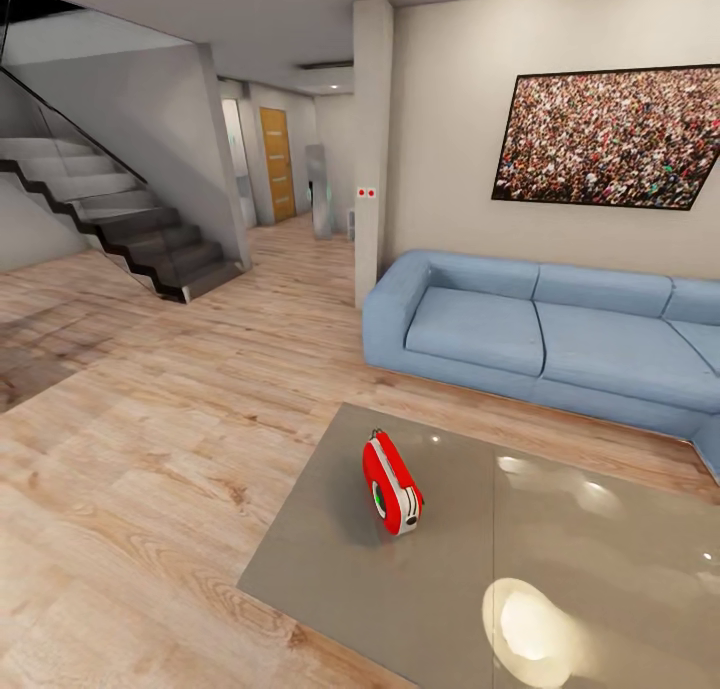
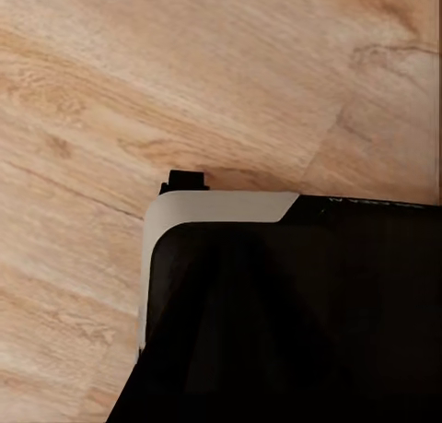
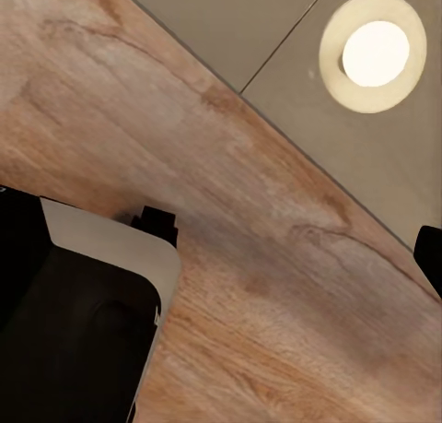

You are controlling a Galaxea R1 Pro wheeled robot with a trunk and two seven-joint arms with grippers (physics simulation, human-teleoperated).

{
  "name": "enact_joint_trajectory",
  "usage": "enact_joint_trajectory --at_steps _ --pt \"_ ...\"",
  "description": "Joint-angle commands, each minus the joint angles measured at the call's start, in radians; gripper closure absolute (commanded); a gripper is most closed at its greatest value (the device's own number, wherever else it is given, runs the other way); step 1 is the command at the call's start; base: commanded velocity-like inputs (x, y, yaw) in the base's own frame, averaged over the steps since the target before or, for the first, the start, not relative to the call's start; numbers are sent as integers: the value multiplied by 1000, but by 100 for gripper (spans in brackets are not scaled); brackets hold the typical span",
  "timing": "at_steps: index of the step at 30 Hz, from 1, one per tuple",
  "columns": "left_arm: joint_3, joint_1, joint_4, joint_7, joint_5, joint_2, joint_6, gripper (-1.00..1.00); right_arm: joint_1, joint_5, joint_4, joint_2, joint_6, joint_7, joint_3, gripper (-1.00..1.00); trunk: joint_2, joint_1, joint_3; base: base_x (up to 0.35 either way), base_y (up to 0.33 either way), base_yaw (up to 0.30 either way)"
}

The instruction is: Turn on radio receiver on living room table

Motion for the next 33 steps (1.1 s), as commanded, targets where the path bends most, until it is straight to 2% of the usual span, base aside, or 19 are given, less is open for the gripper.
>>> enact_joint_trajectory --at_steps 1,9,21,33 --pt "0 0 1 0 0 -1 0 100 0 0 0 0 0 0 0 -100 0 0 0 0 0 0" --pt "0 0 11 -1 2 -4 2 100 0 0 0 0 0 0 0 -100 0 0 0 0 0 0" --pt "0 0 14 -1 2 -53 2 100 0 0 0 0 0 0 0 -100 0 0 0 0 0 0" --pt "0 0 14 -1 2 -55 2 100 0 0 0 0 0 0 0 -100 0 0 0 0 0 0"
